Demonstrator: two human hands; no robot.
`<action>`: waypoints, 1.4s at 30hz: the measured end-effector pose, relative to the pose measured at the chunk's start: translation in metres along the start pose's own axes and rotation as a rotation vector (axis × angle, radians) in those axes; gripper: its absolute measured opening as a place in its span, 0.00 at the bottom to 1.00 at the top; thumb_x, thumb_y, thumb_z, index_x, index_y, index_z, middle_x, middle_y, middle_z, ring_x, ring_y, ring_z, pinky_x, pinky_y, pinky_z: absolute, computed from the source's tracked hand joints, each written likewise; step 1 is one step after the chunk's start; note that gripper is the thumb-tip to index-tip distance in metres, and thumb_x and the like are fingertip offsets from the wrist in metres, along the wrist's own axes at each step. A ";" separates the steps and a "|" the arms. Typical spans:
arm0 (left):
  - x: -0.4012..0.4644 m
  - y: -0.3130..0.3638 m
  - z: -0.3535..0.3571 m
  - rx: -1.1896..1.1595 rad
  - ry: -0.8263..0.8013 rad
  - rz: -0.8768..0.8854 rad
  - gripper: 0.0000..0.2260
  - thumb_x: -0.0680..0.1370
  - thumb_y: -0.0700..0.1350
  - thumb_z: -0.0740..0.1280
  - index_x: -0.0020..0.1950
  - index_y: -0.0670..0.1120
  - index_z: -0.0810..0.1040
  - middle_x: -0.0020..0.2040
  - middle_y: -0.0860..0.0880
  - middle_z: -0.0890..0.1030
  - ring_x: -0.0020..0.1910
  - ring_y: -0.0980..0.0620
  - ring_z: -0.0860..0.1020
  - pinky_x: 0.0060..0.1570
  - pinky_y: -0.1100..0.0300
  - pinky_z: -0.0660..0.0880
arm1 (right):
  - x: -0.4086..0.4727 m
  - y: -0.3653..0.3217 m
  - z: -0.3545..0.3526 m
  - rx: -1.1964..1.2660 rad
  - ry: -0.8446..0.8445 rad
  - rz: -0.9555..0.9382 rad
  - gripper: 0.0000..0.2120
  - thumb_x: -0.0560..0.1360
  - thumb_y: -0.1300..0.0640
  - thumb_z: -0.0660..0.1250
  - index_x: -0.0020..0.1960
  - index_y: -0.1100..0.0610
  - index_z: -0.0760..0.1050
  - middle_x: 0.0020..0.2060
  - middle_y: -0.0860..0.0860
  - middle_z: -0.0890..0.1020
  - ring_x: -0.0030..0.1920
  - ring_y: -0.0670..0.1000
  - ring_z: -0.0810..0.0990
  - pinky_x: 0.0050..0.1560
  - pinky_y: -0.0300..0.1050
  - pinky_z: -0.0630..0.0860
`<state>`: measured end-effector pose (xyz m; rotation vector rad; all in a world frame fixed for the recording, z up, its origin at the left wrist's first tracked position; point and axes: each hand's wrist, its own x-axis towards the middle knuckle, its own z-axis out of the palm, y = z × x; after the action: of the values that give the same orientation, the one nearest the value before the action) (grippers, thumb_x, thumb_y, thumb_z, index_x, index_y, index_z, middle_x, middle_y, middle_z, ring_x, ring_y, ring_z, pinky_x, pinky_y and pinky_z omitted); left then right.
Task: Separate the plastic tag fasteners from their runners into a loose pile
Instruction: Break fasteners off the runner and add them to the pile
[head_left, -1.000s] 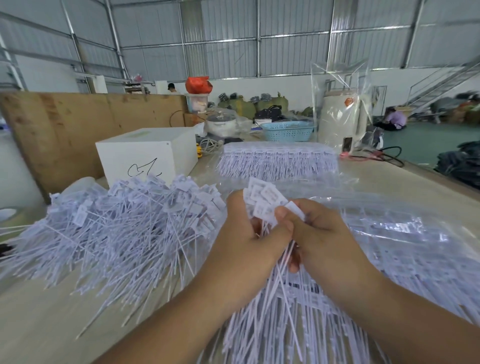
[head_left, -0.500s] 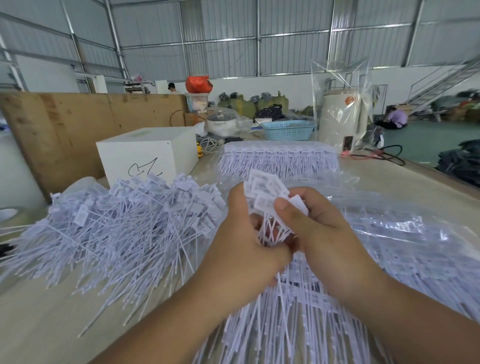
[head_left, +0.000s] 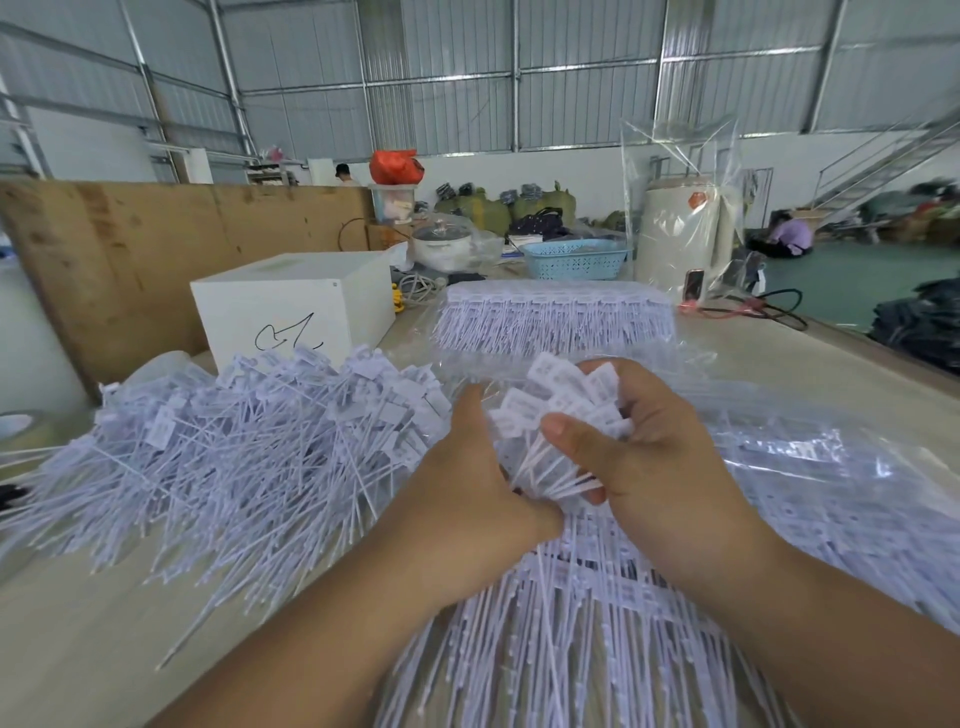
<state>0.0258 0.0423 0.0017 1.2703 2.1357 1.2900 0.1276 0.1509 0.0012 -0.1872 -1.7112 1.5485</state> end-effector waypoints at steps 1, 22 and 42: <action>0.001 -0.001 -0.003 0.017 0.012 -0.014 0.29 0.64 0.49 0.74 0.51 0.77 0.62 0.35 0.58 0.82 0.31 0.54 0.82 0.33 0.52 0.82 | 0.001 -0.001 -0.002 -0.013 0.033 0.005 0.07 0.75 0.68 0.69 0.49 0.58 0.77 0.33 0.47 0.83 0.31 0.43 0.80 0.30 0.33 0.73; 0.028 -0.051 -0.079 0.751 0.388 -0.244 0.16 0.76 0.56 0.66 0.39 0.45 0.68 0.46 0.45 0.72 0.49 0.40 0.73 0.49 0.48 0.73 | -0.007 0.015 -0.011 -1.235 -0.399 -0.089 0.11 0.80 0.50 0.59 0.59 0.51 0.75 0.55 0.46 0.73 0.56 0.48 0.70 0.60 0.45 0.70; 0.013 -0.025 -0.035 0.768 0.333 0.381 0.14 0.77 0.50 0.59 0.47 0.46 0.82 0.47 0.49 0.80 0.46 0.44 0.78 0.49 0.47 0.72 | -0.004 -0.007 -0.013 -1.287 -0.247 -0.373 0.05 0.73 0.62 0.62 0.45 0.56 0.76 0.35 0.45 0.65 0.41 0.49 0.62 0.47 0.46 0.62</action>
<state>-0.0178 0.0298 0.0015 1.9406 2.8862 0.8487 0.1410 0.1571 0.0046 -0.2920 -2.5230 0.0326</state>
